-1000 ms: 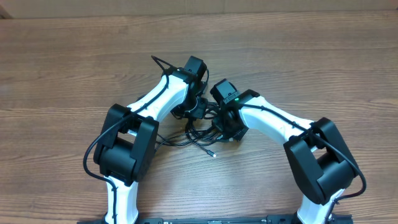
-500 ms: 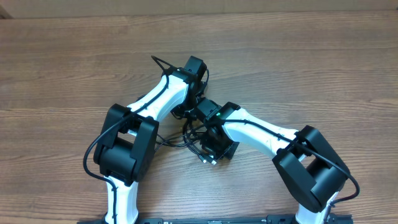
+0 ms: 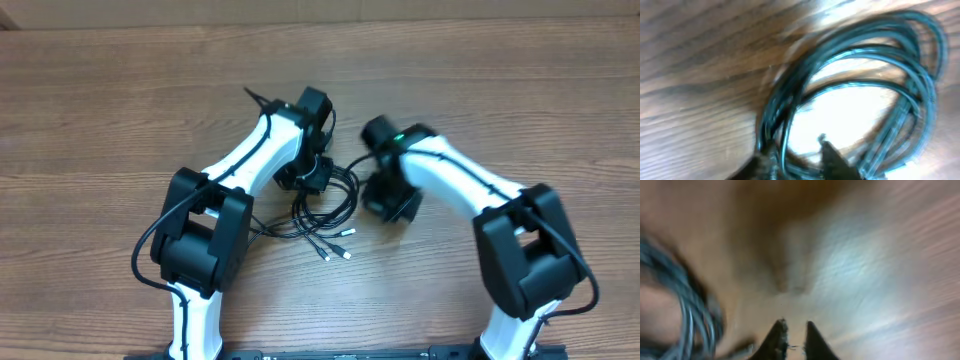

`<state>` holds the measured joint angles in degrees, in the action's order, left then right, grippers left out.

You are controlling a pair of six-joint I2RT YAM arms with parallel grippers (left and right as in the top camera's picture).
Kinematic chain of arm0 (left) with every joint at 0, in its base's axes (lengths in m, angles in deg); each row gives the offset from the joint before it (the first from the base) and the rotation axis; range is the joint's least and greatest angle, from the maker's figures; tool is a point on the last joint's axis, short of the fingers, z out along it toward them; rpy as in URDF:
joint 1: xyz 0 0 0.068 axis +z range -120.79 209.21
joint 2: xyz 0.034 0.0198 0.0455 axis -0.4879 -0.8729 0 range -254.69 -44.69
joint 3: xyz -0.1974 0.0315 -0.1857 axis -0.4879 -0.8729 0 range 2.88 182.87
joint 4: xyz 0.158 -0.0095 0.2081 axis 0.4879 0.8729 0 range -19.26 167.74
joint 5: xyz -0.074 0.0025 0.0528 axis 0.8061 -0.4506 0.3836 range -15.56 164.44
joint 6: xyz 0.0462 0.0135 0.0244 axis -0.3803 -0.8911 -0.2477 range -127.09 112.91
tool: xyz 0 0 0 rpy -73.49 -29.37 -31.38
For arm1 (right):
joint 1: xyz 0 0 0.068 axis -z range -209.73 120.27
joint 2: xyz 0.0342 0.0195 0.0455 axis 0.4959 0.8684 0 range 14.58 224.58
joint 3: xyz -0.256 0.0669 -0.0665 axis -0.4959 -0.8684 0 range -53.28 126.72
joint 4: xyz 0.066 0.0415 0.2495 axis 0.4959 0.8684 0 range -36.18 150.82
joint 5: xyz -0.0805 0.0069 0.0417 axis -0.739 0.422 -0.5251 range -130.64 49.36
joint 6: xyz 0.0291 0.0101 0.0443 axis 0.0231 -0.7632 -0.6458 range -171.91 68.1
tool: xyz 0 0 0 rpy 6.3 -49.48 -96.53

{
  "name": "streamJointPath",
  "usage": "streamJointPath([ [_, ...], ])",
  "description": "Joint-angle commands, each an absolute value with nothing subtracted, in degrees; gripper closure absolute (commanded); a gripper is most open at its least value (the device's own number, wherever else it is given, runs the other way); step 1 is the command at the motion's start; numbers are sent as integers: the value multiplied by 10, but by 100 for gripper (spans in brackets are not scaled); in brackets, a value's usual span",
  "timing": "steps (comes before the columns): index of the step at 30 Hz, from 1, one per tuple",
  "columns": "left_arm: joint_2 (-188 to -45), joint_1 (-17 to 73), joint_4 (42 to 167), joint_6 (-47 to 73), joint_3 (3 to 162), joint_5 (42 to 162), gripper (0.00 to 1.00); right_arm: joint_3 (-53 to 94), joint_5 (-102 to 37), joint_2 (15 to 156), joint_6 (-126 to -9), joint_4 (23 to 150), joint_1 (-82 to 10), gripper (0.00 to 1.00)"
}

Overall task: Untangle cables
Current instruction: 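Release the cable and raise both grippers outward away from the coil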

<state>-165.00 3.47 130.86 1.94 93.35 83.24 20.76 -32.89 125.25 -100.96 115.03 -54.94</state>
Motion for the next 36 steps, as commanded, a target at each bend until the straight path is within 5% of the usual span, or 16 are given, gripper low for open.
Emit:
streamJointPath([
  [1, -1653, 40, 1344, 24, 1023, 846, 54, 218, -364, 1255, -976, 1141, -483, 69],
  [4, -1653, 44, 1385, 53, 1071, 842, 44, 218, -389, 1255, -967, 1135, -428, 43],
  [5, -1653, 48, 1403, 76, 1088, 836, 44, 218, -393, 1255, -965, 1140, -404, 3],
  [6, -1653, 53, 1413, 94, 1094, 829, 43, 218, -393, 1255, -966, 1144, -385, 0],
  [8, -1653, 61, 1427, 118, 1096, 828, 37, 218, -393, 1255, -966, 1137, -356, 0],
  [10, -1653, 72, 1441, 134, 1094, 828, 20, 218, -393, 1255, -966, 1121, -332, 0],
  [12, -1653, 84, 1450, 148, 1090, 823, 17, 218, -393, 1255, -966, 1101, -313, 0],
  [26, -1653, 229, 1474, 238, 1090, 756, 23, 218, -393, 1255, -966, 966, -272, 0],
  [31, -1653, 245, 1482, 174, 1090, 853, 32, 218, -393, 1255, -966, 963, -272, 0],
  [32, -1653, 240, 1480, 152, 1090, 878, 39, 218, -393, 1255, -966, 963, -272, 0],
  [35, -1653, 211, 1466, 110, 1090, 917, 90, 218, -393, 1255, -966, 963, -272, 0],
  [36, -1653, 198, 1461, 108, 1090, 923, 96, 218, -393, 1255, -966, 963, -272, 0],
])
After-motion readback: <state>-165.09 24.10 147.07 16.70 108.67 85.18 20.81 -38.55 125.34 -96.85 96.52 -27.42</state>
